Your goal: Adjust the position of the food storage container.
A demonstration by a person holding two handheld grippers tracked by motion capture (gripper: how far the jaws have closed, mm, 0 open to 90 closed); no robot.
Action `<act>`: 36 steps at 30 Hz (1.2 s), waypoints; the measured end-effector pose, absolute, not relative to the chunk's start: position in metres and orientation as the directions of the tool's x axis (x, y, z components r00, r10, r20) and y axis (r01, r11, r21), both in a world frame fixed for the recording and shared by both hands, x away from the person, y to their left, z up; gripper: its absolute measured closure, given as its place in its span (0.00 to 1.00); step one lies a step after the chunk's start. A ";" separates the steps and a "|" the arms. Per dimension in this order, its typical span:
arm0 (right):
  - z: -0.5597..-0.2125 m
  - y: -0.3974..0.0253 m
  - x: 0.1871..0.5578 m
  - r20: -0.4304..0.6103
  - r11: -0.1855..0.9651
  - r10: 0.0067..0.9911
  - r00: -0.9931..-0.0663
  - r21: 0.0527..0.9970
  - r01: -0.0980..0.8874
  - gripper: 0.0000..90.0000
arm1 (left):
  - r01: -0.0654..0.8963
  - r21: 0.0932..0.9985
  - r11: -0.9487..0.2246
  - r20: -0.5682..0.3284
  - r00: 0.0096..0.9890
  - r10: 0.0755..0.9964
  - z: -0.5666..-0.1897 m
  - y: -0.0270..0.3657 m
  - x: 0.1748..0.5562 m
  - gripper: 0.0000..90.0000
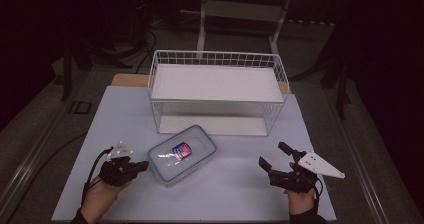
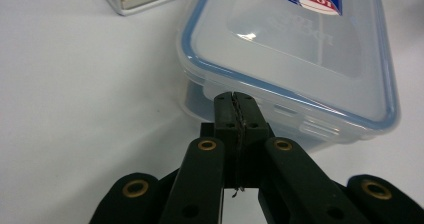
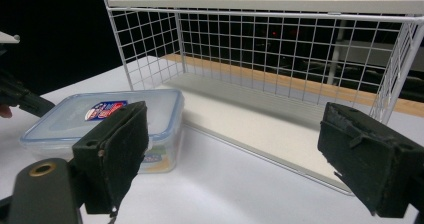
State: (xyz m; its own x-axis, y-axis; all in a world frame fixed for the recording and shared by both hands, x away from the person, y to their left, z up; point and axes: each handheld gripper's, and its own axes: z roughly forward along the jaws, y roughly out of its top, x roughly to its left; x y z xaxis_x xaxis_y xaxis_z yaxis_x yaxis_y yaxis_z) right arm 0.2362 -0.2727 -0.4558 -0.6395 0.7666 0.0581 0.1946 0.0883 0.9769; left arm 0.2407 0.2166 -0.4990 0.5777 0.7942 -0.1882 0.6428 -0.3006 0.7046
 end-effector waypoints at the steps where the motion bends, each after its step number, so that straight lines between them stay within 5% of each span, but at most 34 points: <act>1: -0.456 -0.272 0.236 0.059 0.089 0.766 -0.640 0.976 0.197 0.14 | 0.641 0.705 -0.305 -0.183 0.580 0.794 -0.499 0.216 0.239 1.00; 18: -0.456 -0.272 0.236 0.060 0.090 0.764 -0.642 0.976 0.198 0.14 | 0.654 0.686 -0.319 -0.198 0.590 0.783 -0.503 0.211 0.236 1.00; 36: -0.456 -0.272 0.236 0.060 0.089 0.766 -0.640 0.976 0.197 0.14 | 0.637 0.709 -0.303 -0.177 0.576 0.798 -0.506 0.200 0.285 1.00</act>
State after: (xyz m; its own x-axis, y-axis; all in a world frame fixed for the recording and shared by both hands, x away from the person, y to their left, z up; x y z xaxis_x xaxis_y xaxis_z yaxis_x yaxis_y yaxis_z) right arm 0.2356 -0.2723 -0.4559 -0.6402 0.7658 0.0598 0.1971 0.0886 0.9764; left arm 0.2849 0.2000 -0.5058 0.5764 0.7977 -0.1773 0.6371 -0.3029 0.7087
